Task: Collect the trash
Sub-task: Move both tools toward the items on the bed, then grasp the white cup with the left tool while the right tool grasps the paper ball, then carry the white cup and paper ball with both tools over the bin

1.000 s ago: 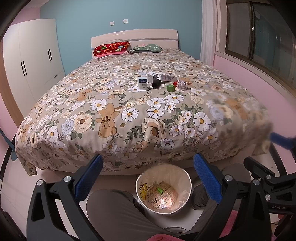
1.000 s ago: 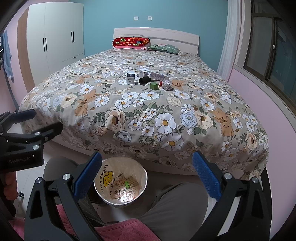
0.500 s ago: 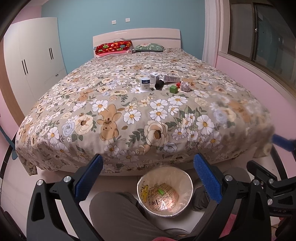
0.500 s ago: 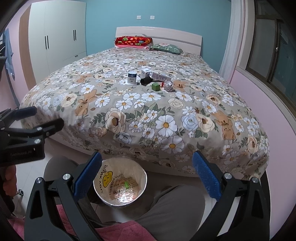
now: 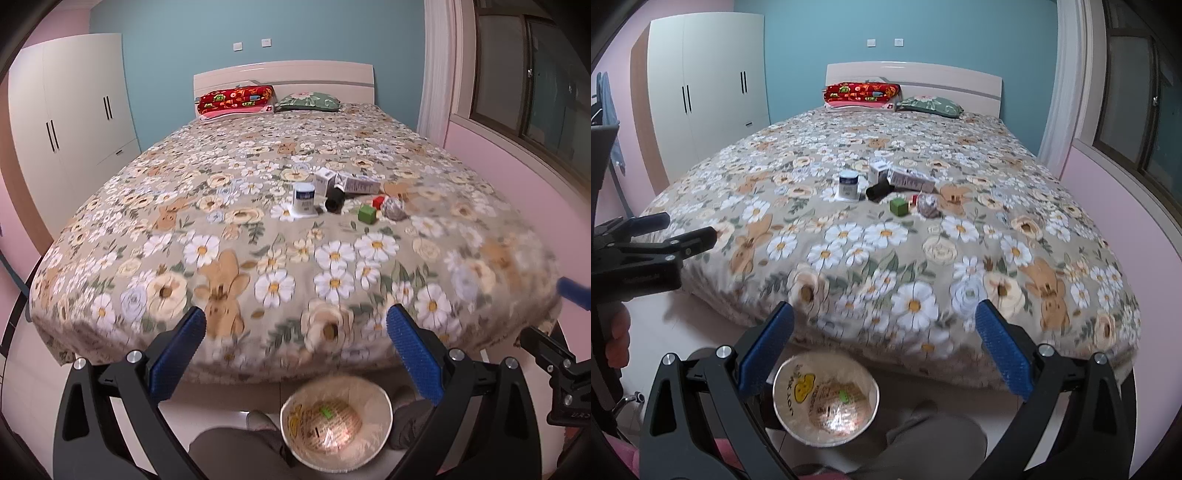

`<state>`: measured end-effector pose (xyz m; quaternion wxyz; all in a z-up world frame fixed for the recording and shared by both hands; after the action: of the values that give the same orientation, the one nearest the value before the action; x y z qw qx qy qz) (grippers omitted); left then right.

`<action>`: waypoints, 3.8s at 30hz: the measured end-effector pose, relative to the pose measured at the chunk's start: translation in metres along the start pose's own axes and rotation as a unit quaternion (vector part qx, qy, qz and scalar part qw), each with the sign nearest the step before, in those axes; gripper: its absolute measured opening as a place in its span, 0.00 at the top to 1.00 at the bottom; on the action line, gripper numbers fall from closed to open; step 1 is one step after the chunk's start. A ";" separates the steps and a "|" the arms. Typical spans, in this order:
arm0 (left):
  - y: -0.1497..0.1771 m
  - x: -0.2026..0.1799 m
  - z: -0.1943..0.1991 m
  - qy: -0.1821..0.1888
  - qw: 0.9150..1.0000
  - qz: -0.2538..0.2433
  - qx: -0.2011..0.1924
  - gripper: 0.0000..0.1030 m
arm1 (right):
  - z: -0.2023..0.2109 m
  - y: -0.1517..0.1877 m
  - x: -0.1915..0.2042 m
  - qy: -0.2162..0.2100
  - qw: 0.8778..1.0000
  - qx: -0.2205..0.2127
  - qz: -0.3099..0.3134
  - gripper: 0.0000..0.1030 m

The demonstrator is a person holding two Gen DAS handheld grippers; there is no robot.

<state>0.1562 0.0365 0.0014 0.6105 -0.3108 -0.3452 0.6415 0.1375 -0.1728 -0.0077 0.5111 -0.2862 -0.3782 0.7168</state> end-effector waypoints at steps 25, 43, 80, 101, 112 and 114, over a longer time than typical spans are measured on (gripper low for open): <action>-0.088 -0.005 -0.234 0.004 0.997 0.064 0.048 0.03 | -0.231 -0.069 -0.091 0.004 0.999 0.046 -0.028 0.06; -0.096 -0.015 -0.366 0.022 0.995 0.063 0.071 0.04 | -0.382 -0.066 -0.111 0.000 0.995 0.100 -0.024 0.07; -0.161 -0.006 -0.261 0.063 0.995 0.074 0.004 0.52 | -0.271 -0.140 -0.078 -0.028 0.999 0.030 -0.005 0.63; -0.131 0.001 -0.040 0.067 0.995 0.028 -0.075 0.52 | -0.053 -0.141 -0.024 -0.042 0.997 -0.060 0.022 0.63; -0.047 0.004 -0.027 0.071 0.997 0.008 -0.020 0.52 | -0.041 -0.073 0.002 -0.063 0.998 -0.020 0.021 0.63; -0.031 0.002 -0.028 0.073 0.997 0.007 -0.006 0.52 | -0.048 -0.055 0.008 -0.067 0.998 -0.003 0.021 0.63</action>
<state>0.1970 0.0413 0.0107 0.6279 -0.3628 -0.3018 0.6189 0.2012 -0.1432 0.0116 0.4683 -0.2472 -0.4076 0.7439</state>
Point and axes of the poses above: each gripper's, at about its wrist camera, not at the fingertips, and z roughly against the way its jaws point, x to its left, y to its underside, the point moved 6 cm from there along -z, roughly the way its jaws point, and after that the axes turned 8 degrees about -x, right-handed, at the moved point
